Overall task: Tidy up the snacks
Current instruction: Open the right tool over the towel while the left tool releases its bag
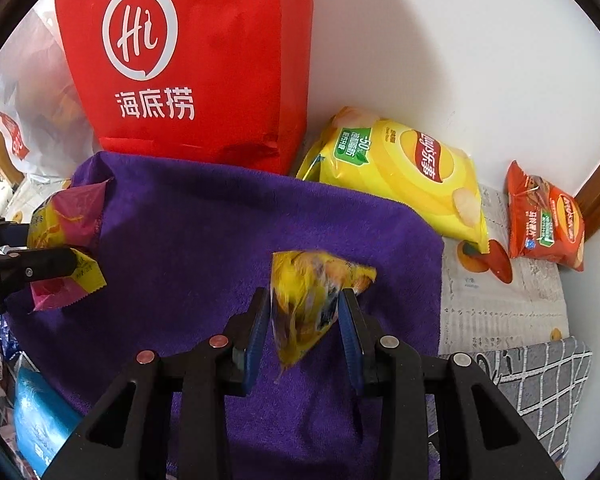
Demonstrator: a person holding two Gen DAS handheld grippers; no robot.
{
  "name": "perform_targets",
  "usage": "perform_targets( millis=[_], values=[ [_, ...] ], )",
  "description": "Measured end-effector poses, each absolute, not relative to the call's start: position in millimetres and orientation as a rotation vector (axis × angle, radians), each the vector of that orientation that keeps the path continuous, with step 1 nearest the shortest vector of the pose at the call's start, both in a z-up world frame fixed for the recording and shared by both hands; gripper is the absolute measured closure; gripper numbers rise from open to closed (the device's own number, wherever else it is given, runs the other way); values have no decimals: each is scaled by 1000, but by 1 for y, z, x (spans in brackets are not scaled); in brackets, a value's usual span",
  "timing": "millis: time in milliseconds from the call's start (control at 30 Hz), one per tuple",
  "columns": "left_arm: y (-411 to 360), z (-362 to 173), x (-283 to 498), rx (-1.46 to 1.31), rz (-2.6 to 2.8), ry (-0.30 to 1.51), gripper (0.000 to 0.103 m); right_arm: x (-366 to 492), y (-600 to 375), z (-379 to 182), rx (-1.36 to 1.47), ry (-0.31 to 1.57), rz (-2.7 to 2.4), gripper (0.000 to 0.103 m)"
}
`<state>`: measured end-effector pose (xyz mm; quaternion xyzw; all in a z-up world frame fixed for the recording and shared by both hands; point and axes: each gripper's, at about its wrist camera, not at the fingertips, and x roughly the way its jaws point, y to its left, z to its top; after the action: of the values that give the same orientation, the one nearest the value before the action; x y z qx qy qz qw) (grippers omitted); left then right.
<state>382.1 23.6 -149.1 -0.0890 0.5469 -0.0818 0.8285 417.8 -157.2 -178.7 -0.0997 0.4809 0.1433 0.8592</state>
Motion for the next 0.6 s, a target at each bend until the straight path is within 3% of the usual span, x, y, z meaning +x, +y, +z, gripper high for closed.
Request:
perform_targets(
  millis=[200, 367, 600],
  values=[
    [19, -138, 377, -174, -184, 1123, 19, 411, -156, -169, -219, 989, 314, 47],
    [19, -125, 372, -145, -166, 1089, 18, 403, -157, -146, -215, 938, 307, 30],
    [19, -111, 365, -114, -122, 1079, 18, 395, -157, -120, -197, 884, 237, 22]
  ],
)
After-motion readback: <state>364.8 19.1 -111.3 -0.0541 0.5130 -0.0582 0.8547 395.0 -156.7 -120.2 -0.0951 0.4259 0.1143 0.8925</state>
